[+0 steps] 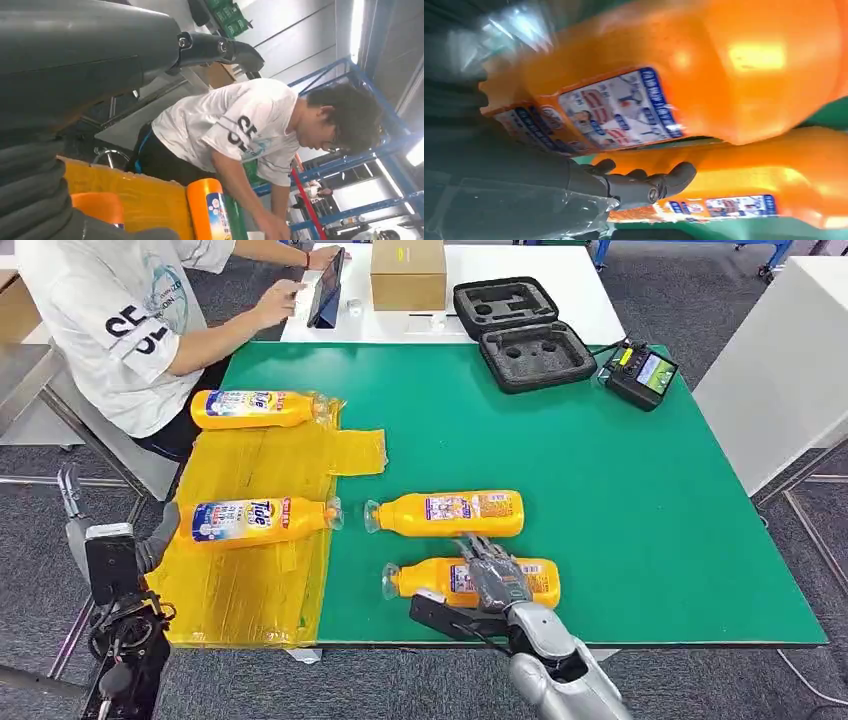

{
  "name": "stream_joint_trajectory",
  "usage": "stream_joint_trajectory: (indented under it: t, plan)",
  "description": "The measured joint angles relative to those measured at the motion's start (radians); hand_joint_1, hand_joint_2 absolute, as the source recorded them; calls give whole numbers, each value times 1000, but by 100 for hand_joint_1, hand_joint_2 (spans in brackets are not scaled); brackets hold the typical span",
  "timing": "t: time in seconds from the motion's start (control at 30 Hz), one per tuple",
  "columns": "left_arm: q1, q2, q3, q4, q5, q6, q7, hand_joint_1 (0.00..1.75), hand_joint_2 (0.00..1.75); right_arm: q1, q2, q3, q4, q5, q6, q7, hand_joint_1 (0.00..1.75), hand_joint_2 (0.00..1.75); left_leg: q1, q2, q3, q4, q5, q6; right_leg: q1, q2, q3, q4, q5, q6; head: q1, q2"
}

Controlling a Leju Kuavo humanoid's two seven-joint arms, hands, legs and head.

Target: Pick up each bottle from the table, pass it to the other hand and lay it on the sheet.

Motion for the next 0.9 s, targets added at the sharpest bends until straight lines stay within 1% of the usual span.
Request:
stream_joint_trajectory:
  t: [0.27,0.3,0.33,0.37,0.4,0.47,0.5,0.53,0.6,0.7,0.83,0.9]
  plan:
    - [0,-1,13,0,6,-13,13,0,175,3,-19,-35,-1,-2,19,11,0,175,0,0,0,0,0,0,0,0,0,0,0,0,0,0]
    - [0,-1,15,0,6,-15,14,0,175,3,-21,-38,-1,-2,21,14,12,175,0,0,0,0,0,0,0,0,0,0,0,0,0,0]
    - [0,-1,16,0,6,-18,14,0,175,3,-23,-42,-1,-4,26,16,12,175,0,0,0,0,0,0,0,0,0,0,0,0,0,0]
    - [-1,-1,17,0,6,-21,14,0,175,3,-25,-45,-1,-5,31,17,138,175,0,0,0,0,0,0,0,0,0,0,0,0,0,0]
    - [-1,-1,17,0,10,-22,15,0,175,2,-27,-49,-1,-9,35,17,155,175,0,0,0,0,0,0,0,0,0,0,0,0,0,0]
    - [-3,-1,19,0,12,-27,16,0,175,-2,-33,-51,-1,-18,43,17,171,175,0,0,0,0,0,0,0,0,0,0,0,0,0,0]
    - [-4,-1,20,0,13,-29,17,0,175,-3,-36,-53,-1,-21,46,17,175,175,0,0,0,0,0,0,0,0,0,0,0,0,0,0]
    - [-5,-1,21,0,15,-29,18,0,175,-4,-37,-54,0,-25,50,16,168,175,0,0,0,0,0,0,0,0,1,0,0,0,0,0]
    - [-6,-1,23,0,22,-30,19,0,175,-8,-41,-55,2,-38,51,13,175,175,0,0,1,0,0,0,0,0,1,0,1,1,0,0]
    - [-6,-1,23,0,27,-31,20,0,175,-10,-44,-55,3,-59,51,-8,175,175,0,0,0,0,1,1,0,0,1,0,1,1,0,0]
    - [-7,-1,24,0,34,-33,21,0,175,-13,-47,-56,3,-123,57,-73,175,175,0,0,1,0,1,1,0,0,1,0,1,1,0,0]
    - [-8,-1,23,0,36,-37,21,0,175,-16,-47,-56,3,-169,73,-122,175,175,0,0,1,0,1,1,0,0,1,0,1,1,0,0]
